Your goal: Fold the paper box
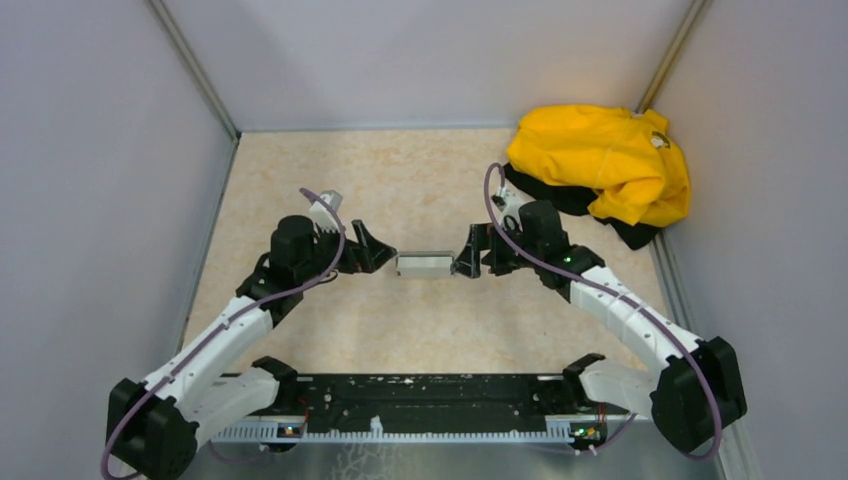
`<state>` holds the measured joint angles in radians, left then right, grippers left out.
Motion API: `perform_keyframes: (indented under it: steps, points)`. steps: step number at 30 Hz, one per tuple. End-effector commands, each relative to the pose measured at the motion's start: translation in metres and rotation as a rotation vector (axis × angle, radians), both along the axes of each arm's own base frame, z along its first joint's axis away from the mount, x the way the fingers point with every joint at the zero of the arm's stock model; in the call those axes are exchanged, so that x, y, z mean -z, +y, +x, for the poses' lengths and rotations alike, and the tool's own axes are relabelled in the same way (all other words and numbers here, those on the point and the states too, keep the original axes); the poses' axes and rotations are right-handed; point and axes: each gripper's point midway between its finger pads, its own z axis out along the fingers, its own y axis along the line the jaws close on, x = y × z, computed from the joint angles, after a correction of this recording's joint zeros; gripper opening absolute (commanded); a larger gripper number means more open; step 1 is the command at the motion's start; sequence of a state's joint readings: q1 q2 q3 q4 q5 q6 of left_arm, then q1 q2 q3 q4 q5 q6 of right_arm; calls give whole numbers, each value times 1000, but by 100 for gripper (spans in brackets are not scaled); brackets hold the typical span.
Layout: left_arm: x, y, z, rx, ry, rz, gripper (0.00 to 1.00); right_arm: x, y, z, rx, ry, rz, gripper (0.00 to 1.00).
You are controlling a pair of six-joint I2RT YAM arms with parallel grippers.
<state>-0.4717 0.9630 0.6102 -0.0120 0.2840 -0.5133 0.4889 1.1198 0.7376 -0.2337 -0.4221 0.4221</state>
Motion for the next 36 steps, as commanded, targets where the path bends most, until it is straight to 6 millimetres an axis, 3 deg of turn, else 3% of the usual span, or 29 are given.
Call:
perform_keyframes:
  steps: [1,5,12,17,21,28,34,36]
  points:
    - [-14,3,-14,20,4,2,99,-40,-10,-5,19,-71,-10,99]
    - [-23,6,-25,41,-5,0,99,-59,-16,-12,58,-65,30,99]
    - [-39,22,-36,-16,-36,6,99,-72,-23,-27,75,-81,66,99]
    - [-46,23,-43,-30,-42,-55,99,-79,-31,-38,121,-127,135,99]
    - [-50,29,-46,-70,-45,-88,99,-73,-30,-43,109,-127,149,99]
    - [-48,30,-44,-79,-29,-67,99,-77,-23,-31,70,-155,126,99]
    - [-65,38,-20,-144,-129,-8,99,-72,-33,-4,85,-246,-33,98]
    - [-74,47,-9,-200,-203,14,99,-69,-36,4,102,-287,-90,93]
